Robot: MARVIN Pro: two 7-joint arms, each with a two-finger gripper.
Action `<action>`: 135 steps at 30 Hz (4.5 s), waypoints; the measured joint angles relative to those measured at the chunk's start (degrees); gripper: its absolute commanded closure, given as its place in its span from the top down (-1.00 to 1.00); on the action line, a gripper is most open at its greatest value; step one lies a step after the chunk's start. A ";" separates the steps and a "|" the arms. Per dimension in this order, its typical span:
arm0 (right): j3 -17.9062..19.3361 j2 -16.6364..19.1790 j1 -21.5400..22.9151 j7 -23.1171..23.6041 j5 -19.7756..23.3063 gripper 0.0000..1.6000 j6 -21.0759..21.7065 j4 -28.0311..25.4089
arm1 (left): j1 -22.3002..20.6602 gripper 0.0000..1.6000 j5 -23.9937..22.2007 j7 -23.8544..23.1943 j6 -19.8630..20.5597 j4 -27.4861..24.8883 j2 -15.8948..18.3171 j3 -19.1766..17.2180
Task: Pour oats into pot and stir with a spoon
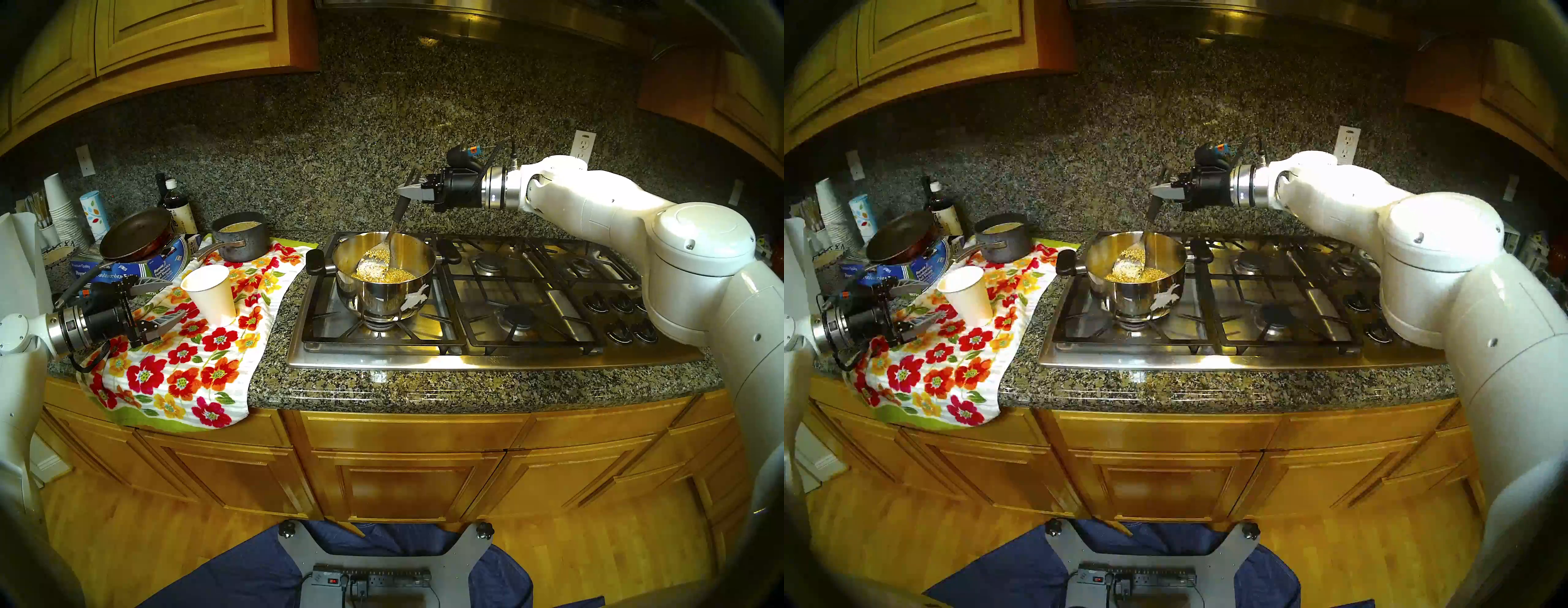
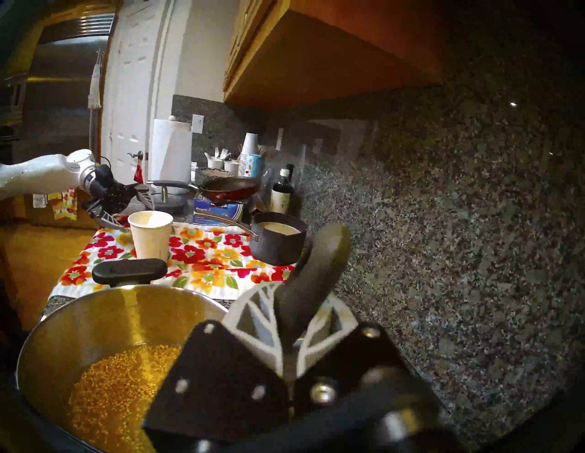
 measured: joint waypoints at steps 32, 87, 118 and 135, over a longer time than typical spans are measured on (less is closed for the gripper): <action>-2.32 13.30 5.04 7.56 -2.96 -1.00 2.26 -14.67 | 0.00 1.00 0.03 0.01 0.00 0.00 0.00 0.00; 1.35 3.48 3.60 13.32 -2.86 -1.00 3.76 -3.35 | 0.01 1.00 0.02 -0.03 0.03 -0.01 0.00 -0.01; -0.53 4.98 4.69 10.00 -6.55 -1.00 3.49 3.28 | 0.01 1.00 0.01 -0.03 0.04 -0.02 0.00 -0.01; 1.73 -3.27 3.73 5.87 -5.62 -1.00 3.30 6.83 | 0.01 1.00 0.04 -0.02 0.03 -0.02 0.00 -0.01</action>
